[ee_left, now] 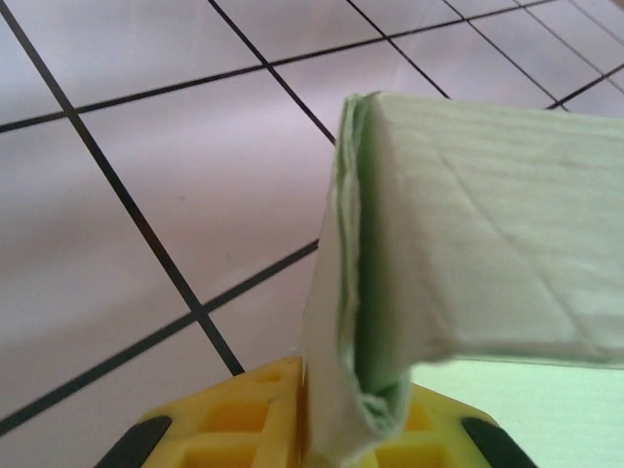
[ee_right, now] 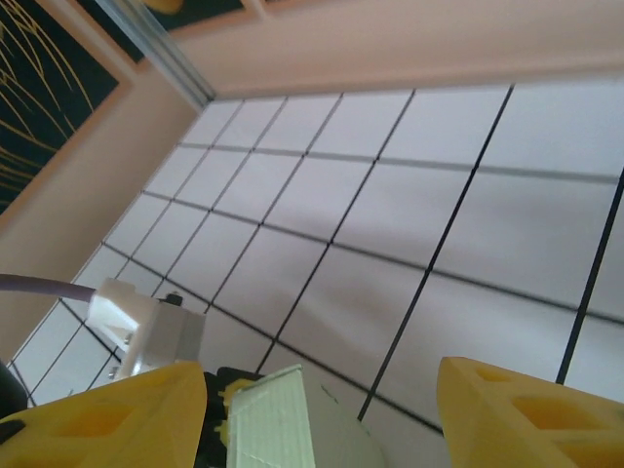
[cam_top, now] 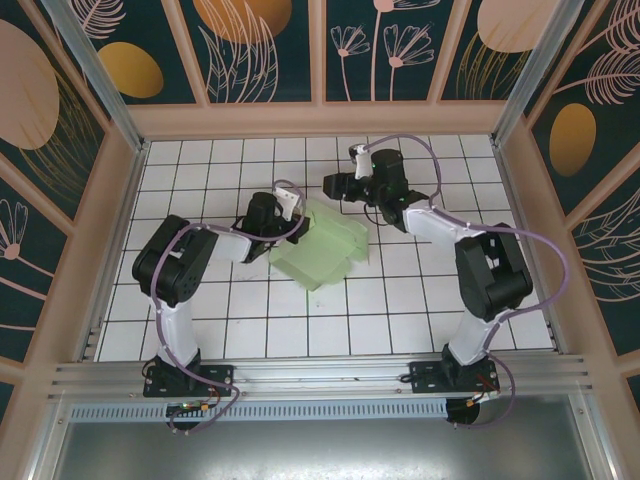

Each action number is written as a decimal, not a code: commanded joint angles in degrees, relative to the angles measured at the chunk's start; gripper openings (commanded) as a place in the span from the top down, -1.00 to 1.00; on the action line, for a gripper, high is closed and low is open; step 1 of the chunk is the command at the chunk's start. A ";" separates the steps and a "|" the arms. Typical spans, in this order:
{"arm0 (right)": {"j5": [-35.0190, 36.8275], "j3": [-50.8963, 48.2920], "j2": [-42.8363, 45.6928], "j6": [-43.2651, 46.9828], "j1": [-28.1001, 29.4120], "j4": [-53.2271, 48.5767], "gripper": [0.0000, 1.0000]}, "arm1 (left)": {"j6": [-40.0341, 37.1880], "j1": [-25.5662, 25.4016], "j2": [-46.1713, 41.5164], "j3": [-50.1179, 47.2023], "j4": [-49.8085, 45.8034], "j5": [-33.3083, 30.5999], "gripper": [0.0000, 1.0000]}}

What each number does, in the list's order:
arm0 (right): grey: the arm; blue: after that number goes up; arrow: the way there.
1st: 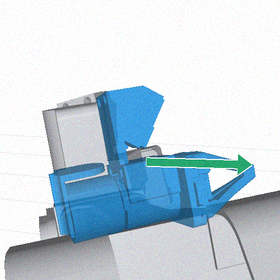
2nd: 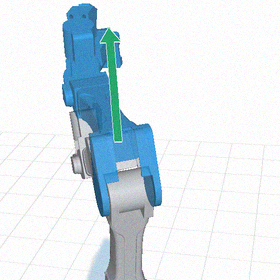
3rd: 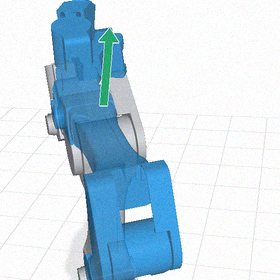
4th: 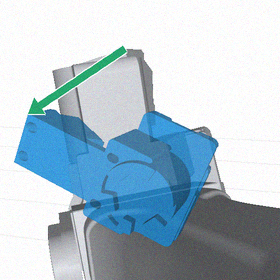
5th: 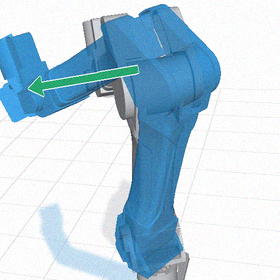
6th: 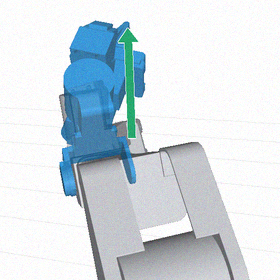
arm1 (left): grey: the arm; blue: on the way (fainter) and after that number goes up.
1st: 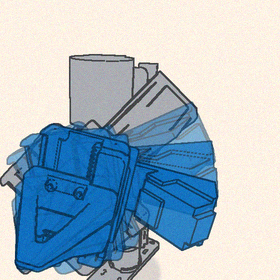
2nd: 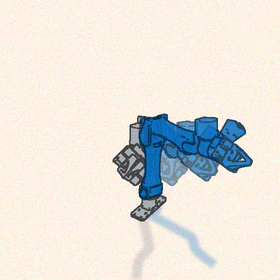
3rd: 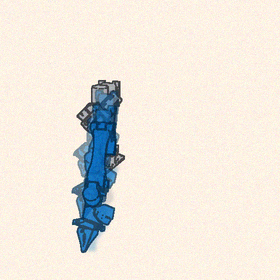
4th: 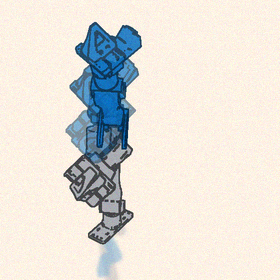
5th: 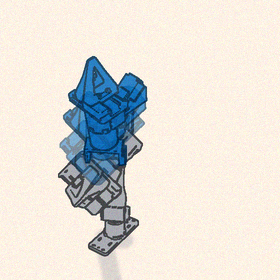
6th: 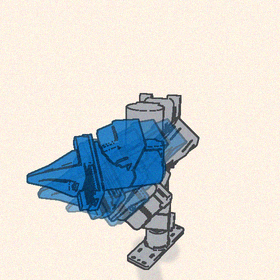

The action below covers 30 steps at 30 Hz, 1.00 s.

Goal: Fold the paper box

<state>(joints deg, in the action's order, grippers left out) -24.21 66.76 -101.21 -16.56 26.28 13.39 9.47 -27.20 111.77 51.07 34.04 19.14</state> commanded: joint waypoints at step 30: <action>-5.43 5.76 -14.04 3.32 1.67 -14.18 -0.03 | -2.33 -2.72 1.11 -2.02 4.26 -3.05 0.70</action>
<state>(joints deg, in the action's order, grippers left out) -33.01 73.87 -113.45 -15.59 27.49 3.95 7.27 -29.69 111.74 49.25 37.06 16.27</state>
